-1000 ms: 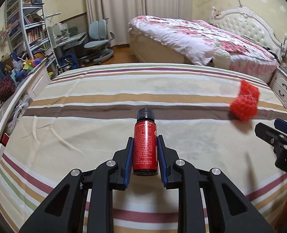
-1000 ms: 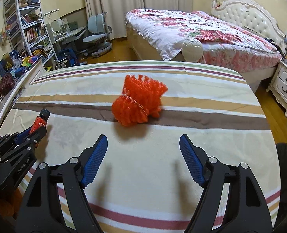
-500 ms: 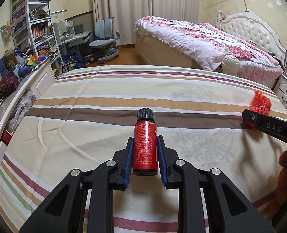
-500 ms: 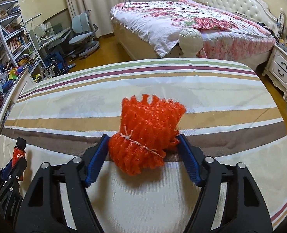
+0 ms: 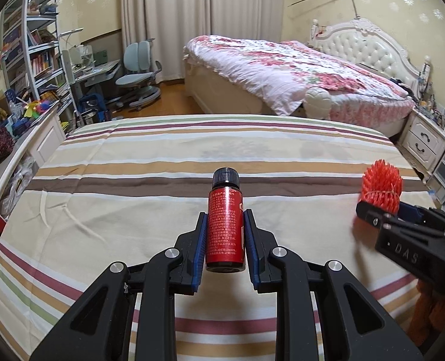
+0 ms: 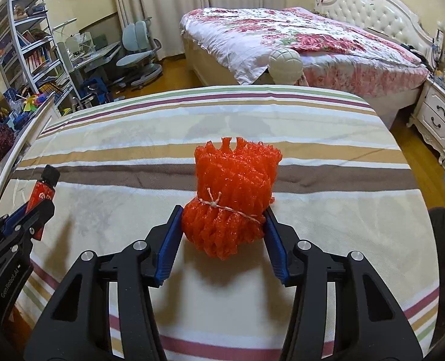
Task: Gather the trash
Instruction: 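Hold the red can in the left gripper while the right gripper grasps the red net bag, then carry the red can and red net bag over the black bin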
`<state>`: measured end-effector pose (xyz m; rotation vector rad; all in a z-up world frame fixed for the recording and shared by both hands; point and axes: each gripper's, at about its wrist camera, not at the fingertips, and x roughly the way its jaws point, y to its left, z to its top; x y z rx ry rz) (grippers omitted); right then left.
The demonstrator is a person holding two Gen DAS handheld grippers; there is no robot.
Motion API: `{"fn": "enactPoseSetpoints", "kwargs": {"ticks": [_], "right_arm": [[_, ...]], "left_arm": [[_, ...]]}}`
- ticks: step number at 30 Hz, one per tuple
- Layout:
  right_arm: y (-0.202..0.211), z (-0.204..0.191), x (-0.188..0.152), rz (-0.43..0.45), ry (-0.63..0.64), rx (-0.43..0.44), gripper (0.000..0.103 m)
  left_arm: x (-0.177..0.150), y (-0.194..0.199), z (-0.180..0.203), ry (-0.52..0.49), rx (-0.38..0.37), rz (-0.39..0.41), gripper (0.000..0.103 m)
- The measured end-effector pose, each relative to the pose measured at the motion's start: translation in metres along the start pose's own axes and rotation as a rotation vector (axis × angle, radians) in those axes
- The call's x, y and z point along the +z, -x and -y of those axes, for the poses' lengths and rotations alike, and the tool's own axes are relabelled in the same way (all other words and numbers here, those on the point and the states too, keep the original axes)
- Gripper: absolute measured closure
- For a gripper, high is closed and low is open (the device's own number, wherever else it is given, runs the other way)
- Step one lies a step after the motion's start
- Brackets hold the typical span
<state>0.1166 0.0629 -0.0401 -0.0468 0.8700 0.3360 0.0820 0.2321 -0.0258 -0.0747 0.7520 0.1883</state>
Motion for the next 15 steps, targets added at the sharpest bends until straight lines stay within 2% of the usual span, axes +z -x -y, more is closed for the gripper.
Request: {"fn": "enactPoseSetpoints", "kwargs": {"ticks": [6, 15], "right_arm": [[0.031, 0.036, -0.019, 0.023, -0.027, -0.022, 0.053], [0.079, 0.094, -0.051, 0.082, -0.076, -0.119, 0.053]], "left_arm": [[-0.006, 0.012, 0.043, -0.043, -0.071, 0.011, 0.078], [-0.017, 0.027, 0.117, -0.127, -0.175, 0.024, 0.078]]}}
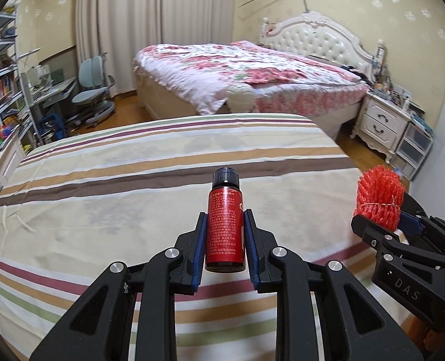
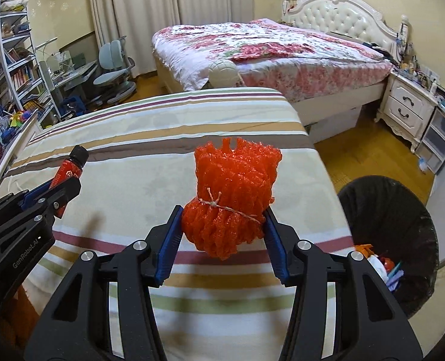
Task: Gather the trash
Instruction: 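Carry the red can and red net bag over the black bin, then open both grippers to drop the can and net bag into the bin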
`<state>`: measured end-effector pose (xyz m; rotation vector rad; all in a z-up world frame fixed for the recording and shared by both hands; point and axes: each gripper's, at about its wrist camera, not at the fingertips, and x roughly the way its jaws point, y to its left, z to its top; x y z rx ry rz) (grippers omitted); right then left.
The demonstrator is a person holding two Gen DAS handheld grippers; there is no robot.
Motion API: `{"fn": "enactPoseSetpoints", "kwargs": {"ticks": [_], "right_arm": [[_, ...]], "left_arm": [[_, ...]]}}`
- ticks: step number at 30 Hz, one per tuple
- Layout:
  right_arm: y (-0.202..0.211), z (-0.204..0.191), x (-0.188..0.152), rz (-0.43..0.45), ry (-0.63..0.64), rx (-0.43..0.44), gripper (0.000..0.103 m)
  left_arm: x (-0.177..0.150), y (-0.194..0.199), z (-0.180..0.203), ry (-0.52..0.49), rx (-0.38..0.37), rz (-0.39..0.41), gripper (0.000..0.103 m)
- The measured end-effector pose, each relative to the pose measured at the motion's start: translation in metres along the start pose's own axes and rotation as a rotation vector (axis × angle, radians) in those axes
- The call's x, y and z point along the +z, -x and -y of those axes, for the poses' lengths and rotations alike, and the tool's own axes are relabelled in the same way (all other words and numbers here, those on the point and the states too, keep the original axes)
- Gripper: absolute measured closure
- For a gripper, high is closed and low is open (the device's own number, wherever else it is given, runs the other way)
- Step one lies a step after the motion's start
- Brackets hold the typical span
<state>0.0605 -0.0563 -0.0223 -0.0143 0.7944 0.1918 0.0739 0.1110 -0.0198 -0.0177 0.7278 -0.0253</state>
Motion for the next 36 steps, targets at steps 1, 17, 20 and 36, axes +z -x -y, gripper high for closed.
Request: {"fn": "enactPoseSetpoints", "kwargs": {"ticks": [1, 17, 20, 36], "right_arm": [[0.005, 0.009, -0.002, 0.008, -0.007, -0.015, 0.053], [0.037, 0.147, -0.021, 0.054, -0.186, -0.221, 0.052], [0.037, 0.166, -0.023, 0.055, -0.208, -0.253, 0.052], [0.023, 0.227, -0.035, 0.026, -0.294, -0.311, 0.051]], "left_arm": [[0.0, 0.0, 0.009, -0.009, -0.01, 0.002, 0.078], [0.01, -0.005, 0.143, -0.173, -0.191, 0.045, 0.078], [0.01, -0.007, 0.164, -0.203, -0.216, 0.051, 0.078], [0.014, -0.035, 0.235, -0.295, -0.248, 0.045, 0.078]]}}
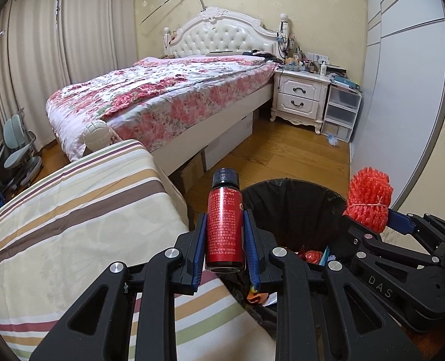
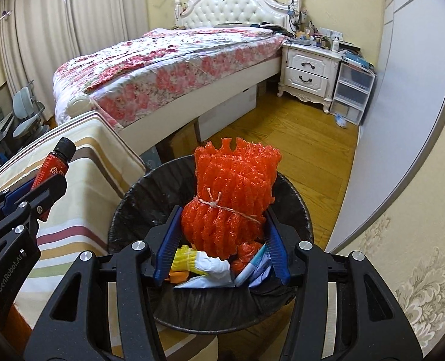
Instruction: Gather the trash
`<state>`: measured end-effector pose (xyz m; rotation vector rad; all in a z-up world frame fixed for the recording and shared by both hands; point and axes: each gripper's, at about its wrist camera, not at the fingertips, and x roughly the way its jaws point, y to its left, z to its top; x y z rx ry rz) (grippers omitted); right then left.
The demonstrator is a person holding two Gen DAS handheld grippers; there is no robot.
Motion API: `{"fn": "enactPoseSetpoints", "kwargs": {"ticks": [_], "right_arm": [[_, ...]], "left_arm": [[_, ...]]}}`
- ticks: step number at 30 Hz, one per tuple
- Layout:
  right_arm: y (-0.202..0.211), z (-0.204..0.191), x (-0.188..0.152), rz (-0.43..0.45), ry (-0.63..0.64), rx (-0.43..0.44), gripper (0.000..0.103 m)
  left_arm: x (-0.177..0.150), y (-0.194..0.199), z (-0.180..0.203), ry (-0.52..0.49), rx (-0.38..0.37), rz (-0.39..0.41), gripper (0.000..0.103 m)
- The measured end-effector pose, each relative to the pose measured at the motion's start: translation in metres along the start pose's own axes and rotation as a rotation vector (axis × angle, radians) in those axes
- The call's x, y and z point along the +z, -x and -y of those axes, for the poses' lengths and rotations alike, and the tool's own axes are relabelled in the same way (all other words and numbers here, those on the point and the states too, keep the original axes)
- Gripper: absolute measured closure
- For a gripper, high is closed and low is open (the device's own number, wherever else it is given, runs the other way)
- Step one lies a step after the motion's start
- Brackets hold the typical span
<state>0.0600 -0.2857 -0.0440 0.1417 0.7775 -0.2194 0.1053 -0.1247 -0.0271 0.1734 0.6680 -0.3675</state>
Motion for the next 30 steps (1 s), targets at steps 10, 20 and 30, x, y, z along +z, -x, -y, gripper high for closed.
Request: {"fn": "enactPoseSetpoints", "kwargs": {"ticks": [10, 20, 30], "right_arm": [[-0.009, 0.008, 0.004, -0.001, -0.01, -0.021, 0.041], [0.007, 0.007, -0.002, 0.022, -0.015, -0.049, 0.033], [0.036, -0.006, -0.014, 0.067, 0.015, -0.057, 0.031]], "left_arm": [[0.0, -0.008, 0.008, -0.006, 0.012, -0.002, 0.042], [-0.005, 0.008, -0.005, 0.023, 0.048, 0.026, 0.028], [-0.02, 0.034, -0.016, 0.054, 0.067, 0.038, 0.026]]}}
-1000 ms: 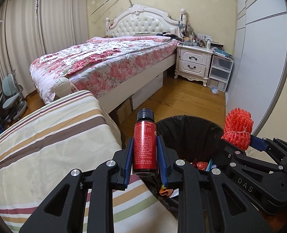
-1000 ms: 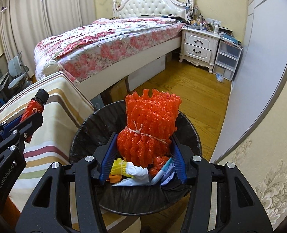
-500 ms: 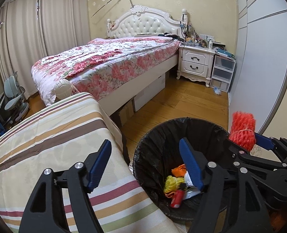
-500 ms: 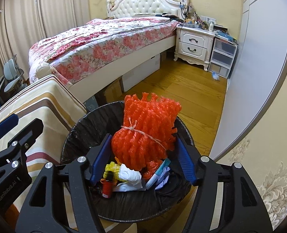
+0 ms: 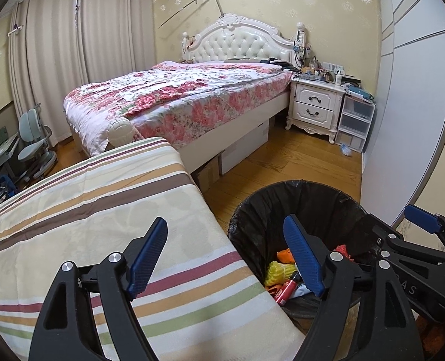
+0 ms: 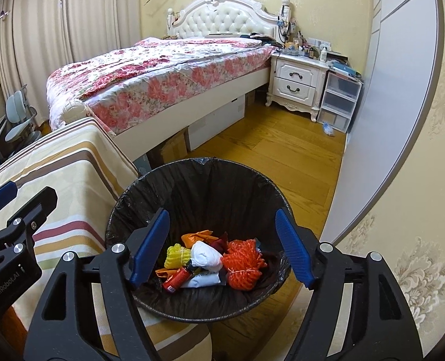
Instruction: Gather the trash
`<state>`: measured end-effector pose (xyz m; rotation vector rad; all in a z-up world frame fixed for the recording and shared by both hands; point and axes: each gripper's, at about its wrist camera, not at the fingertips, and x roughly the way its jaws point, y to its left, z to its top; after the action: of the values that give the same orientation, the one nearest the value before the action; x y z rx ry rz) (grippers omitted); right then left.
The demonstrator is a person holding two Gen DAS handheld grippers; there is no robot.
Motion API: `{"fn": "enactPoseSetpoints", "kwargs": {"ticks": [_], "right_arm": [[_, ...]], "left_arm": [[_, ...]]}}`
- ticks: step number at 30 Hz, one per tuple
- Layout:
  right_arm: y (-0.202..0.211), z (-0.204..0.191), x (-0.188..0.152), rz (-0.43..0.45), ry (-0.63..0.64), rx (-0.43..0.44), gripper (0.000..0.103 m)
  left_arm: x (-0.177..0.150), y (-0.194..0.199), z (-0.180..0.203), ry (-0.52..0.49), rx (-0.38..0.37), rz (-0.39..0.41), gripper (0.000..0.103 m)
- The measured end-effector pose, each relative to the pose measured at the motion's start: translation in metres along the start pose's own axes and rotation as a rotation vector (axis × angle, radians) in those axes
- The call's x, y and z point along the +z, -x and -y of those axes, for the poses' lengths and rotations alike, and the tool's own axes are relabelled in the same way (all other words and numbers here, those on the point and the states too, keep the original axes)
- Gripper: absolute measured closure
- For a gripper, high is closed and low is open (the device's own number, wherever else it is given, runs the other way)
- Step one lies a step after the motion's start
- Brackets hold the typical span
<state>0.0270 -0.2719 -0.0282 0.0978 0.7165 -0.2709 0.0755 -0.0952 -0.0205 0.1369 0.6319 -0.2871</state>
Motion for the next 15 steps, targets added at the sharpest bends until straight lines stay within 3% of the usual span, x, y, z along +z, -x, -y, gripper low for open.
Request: {"fn": "enactPoseSetpoints", "kwargs": {"ticks": [15], "right_arm": [[0.0079, -0.0042, -0.0039, 0.007, 0.006, -0.007, 0.031]], "left_arm": [[-0.0044, 0.0062, -0.0039, 0.006, 0.008, 0.009, 0.026]]}}
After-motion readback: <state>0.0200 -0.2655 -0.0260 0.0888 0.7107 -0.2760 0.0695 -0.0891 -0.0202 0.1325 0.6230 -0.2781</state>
